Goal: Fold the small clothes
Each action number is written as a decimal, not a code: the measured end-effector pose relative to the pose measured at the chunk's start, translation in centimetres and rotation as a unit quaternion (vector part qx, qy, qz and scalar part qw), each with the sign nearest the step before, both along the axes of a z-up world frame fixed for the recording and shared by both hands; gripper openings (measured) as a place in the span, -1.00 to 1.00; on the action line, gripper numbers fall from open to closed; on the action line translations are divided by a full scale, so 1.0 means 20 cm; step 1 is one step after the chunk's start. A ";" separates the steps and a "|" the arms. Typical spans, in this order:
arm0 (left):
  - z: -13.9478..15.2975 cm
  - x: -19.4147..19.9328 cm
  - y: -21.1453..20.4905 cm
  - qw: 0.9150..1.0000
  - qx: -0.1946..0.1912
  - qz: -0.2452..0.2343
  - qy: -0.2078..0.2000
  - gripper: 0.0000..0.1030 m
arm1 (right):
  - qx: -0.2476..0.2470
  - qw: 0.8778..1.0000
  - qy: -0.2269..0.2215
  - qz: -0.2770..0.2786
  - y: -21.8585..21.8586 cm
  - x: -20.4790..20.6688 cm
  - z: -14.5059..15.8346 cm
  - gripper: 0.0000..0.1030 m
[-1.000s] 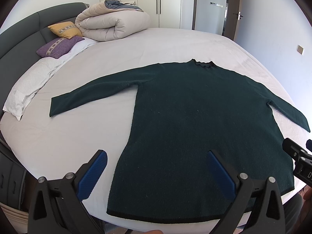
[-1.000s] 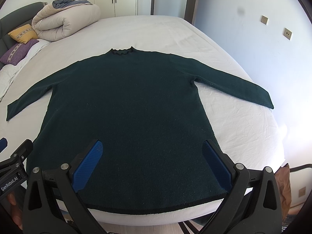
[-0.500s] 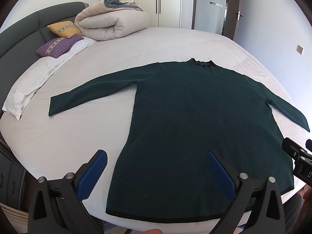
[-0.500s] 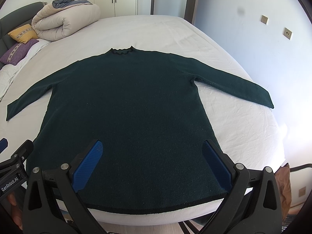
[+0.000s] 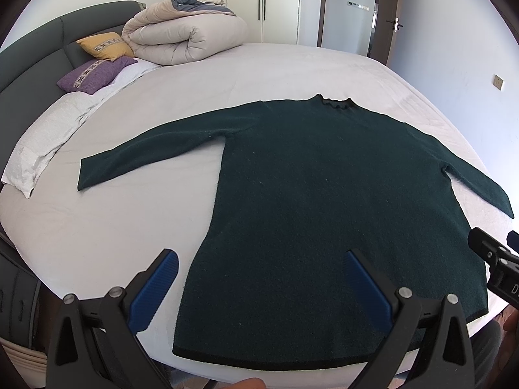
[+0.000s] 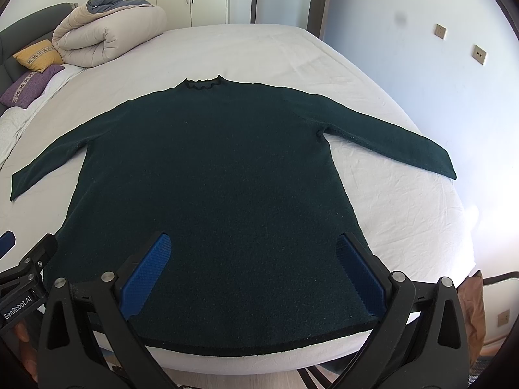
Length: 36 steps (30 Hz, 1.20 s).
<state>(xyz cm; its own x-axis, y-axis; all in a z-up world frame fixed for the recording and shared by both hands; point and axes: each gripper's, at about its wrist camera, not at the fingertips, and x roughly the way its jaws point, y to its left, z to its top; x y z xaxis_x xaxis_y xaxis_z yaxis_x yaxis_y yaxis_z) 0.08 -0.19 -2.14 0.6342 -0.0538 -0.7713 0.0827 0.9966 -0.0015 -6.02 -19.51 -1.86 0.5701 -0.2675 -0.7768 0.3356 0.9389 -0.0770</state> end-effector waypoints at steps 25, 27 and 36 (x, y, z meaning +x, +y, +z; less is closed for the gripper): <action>-0.27 0.23 -0.04 0.981 -0.129 -0.035 0.142 1.00 | 0.249 0.941 -0.168 -0.156 -1.25 -0.15 -0.05 1.00; -0.25 0.24 -0.09 0.984 -0.122 -0.039 0.120 1.00 | 0.274 0.920 -0.197 -0.200 -1.51 -0.20 -0.11 1.00; -0.25 0.47 -0.28 0.980 -0.128 -0.059 0.144 1.00 | 0.403 0.817 -0.245 -0.333 -2.33 -0.30 -0.50 0.64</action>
